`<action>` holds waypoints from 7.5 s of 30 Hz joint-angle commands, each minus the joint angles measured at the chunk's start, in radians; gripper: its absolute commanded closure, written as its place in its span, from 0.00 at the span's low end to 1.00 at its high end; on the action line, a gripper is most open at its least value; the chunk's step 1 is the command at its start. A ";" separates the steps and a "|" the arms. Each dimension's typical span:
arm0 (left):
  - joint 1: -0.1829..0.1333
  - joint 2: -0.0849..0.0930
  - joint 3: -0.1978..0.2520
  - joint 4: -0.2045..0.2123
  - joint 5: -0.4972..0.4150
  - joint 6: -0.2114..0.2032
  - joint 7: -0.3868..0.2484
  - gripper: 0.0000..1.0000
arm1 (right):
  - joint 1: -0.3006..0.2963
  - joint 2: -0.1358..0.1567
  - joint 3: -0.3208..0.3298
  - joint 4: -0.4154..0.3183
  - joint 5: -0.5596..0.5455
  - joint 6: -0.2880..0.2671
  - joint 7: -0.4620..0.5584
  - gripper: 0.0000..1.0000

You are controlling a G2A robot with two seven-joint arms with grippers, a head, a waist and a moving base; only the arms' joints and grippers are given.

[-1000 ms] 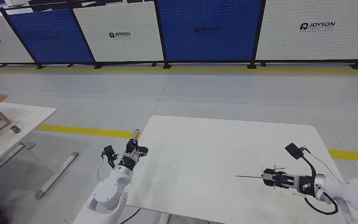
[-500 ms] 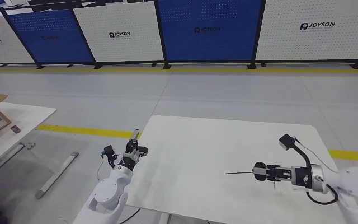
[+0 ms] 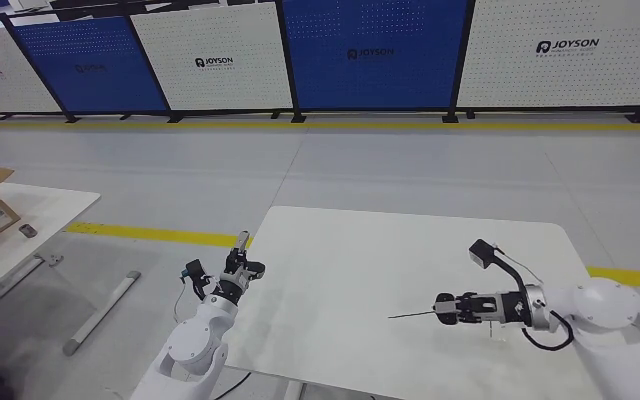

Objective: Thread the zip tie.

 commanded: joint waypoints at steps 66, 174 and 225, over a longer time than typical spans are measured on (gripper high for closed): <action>0.000 0.000 0.000 0.000 0.000 0.000 0.000 0.00 | 0.004 -0.018 -0.095 -0.093 -0.399 -0.264 -0.335 1.00; 0.000 0.000 0.000 0.000 0.000 0.000 0.000 0.00 | 0.180 0.103 -0.535 -0.136 -1.405 -0.264 -1.285 1.00; -0.089 0.122 0.162 -0.047 -0.454 0.340 -0.222 0.00 | 0.374 0.082 -0.754 -0.181 -1.623 -0.264 -1.286 1.00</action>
